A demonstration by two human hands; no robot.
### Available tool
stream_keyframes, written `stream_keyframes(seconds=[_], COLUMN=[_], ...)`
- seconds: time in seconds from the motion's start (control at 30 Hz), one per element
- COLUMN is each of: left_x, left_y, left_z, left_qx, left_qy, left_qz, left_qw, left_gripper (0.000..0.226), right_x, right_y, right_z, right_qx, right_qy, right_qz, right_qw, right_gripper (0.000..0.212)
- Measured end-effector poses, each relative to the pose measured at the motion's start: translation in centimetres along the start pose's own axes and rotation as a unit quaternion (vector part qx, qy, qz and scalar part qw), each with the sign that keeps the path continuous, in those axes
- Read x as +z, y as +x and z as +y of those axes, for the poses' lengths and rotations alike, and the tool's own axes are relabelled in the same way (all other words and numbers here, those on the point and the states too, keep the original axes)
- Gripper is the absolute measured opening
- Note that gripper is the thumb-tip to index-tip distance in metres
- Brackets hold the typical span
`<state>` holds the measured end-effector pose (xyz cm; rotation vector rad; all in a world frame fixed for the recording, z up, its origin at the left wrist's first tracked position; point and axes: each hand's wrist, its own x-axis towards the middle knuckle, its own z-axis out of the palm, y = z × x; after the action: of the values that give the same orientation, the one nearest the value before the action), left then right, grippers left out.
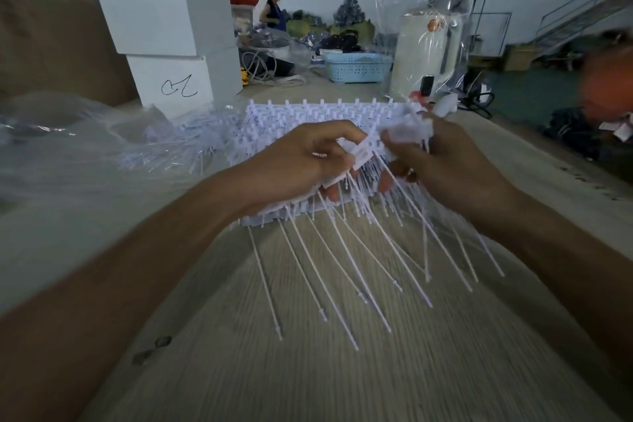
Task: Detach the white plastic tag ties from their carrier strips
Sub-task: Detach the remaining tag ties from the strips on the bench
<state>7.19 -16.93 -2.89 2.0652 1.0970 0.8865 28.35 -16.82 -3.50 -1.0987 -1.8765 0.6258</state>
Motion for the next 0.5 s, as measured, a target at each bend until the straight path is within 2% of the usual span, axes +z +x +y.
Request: stream_keyframes(seconds=[0.1,0.27,0.4,0.5], left_x=[0.8,0.3,0.6,1.1], left_y=[0.0,0.1,-0.2,0.1], left_z=[0.6,1.0,1.1,1.0], left_qx=[0.026,0.026,0.052,0.049], left_qy=[0.035,0.022,0.018,0.046], left_qz=[0.031,0.072,0.065,0.095], left_qw=[0.999,0.997,0.996,0.993], left_gripper=[0.016,0.020,0.023,0.019], right_x=[1.1,1.0,1.2,1.6], right_y=[-0.7,-0.5,-0.8,-0.7], right_z=[-0.3,-0.5,-0.6,-0.1], right_qx=[0.029,0.066,0.040,0.023], right_qy=[0.122,0.189,0.137,0.160], right_qz=[-0.034,-0.020,-0.060,-0.049], right_qw=[0.992,0.980,0.988,0.986], right_gripper=[0.028,0.034,0.020,0.018])
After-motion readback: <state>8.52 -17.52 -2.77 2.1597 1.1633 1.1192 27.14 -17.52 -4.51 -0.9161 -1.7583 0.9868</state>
